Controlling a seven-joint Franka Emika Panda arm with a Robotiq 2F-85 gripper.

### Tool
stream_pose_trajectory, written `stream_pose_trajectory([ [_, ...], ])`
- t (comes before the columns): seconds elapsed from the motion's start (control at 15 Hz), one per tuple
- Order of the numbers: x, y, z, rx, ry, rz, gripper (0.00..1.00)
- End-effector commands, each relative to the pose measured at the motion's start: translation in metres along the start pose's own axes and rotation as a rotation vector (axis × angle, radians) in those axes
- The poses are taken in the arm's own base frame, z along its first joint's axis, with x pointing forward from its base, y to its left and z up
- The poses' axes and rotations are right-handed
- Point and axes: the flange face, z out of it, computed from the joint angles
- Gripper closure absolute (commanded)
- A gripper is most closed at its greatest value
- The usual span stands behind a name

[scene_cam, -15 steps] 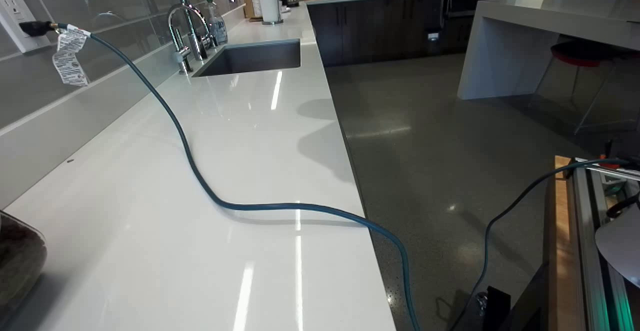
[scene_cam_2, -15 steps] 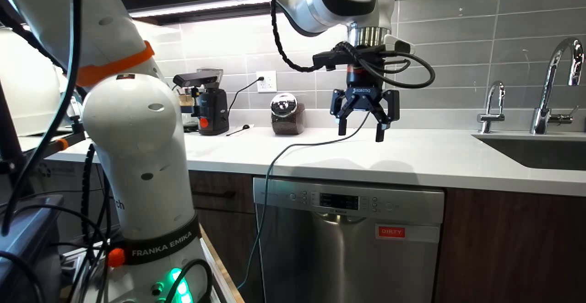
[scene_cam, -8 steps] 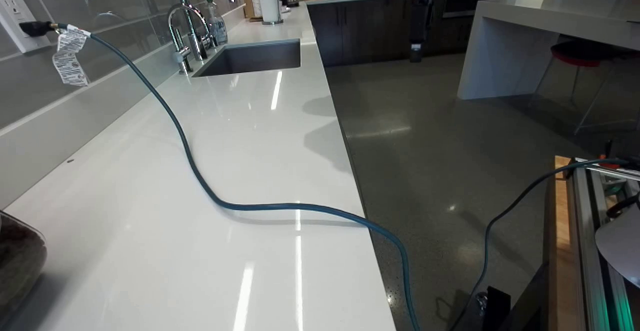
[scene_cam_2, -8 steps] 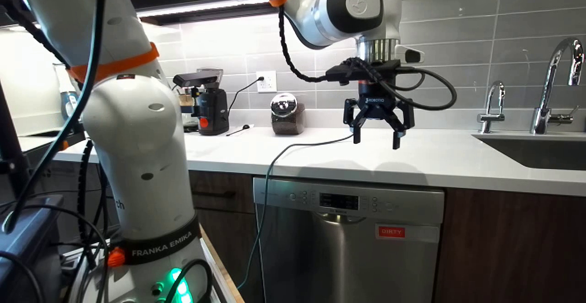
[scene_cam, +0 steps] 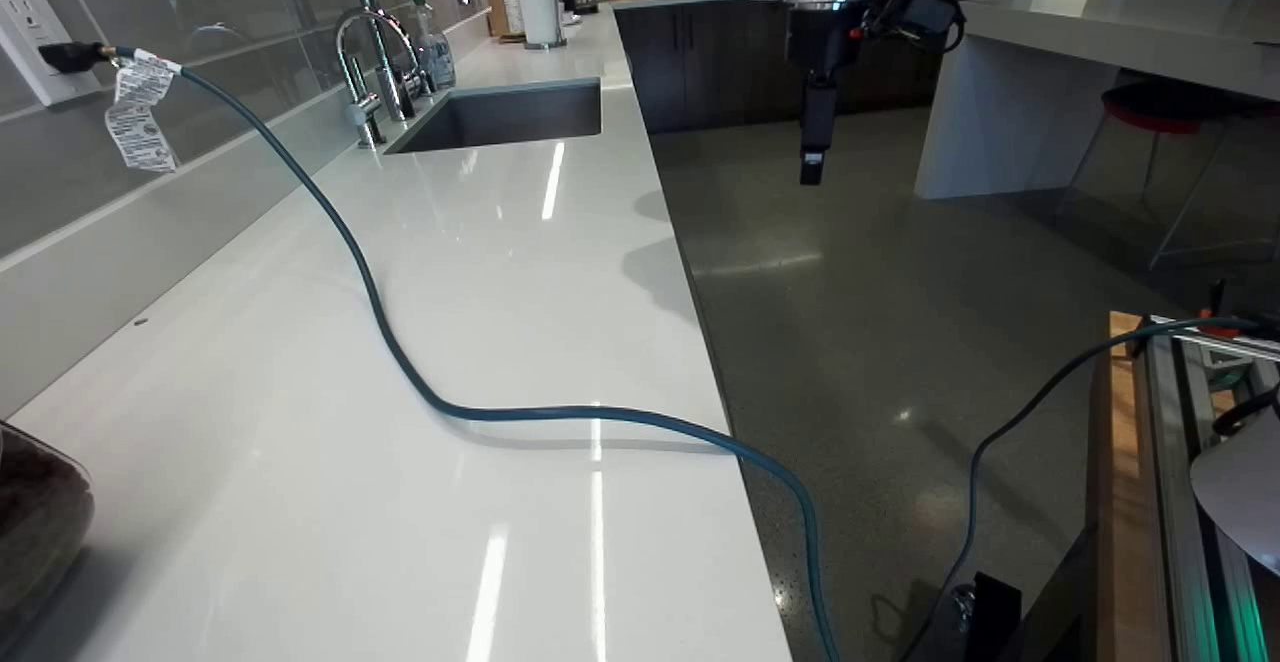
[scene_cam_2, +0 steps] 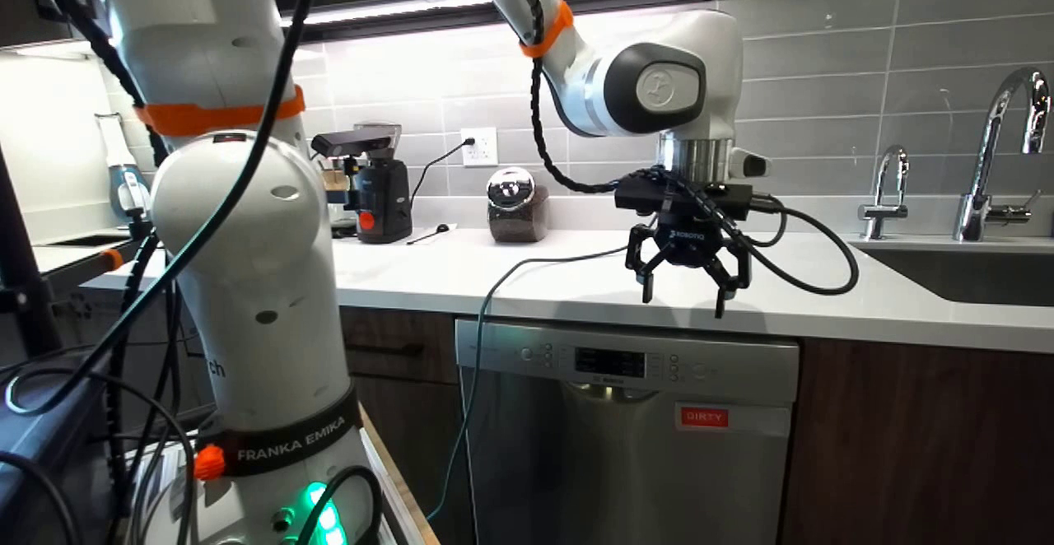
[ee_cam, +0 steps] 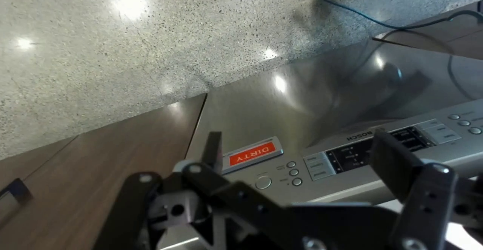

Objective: Press the button on the object

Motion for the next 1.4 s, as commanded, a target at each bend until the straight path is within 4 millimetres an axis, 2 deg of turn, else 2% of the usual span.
stream_pose_trajectory([
  [0.0,0.004,0.002,0.030,0.031,0.028,-0.091,0.00],
  [0.33,0.013,0.005,0.063,0.033,0.037,-0.136,0.00],
  [0.4,0.009,0.003,0.047,0.027,0.040,-0.126,0.00],
  [0.6,0.011,0.002,0.060,0.032,0.023,-0.132,0.00],
  [0.8,0.012,0.003,0.060,0.031,0.023,-0.132,0.00],
  [0.93,0.012,0.002,0.073,0.031,0.012,-0.162,0.00],
  [1.33,0.015,0.008,0.093,-0.027,0.078,-0.276,0.00],
])
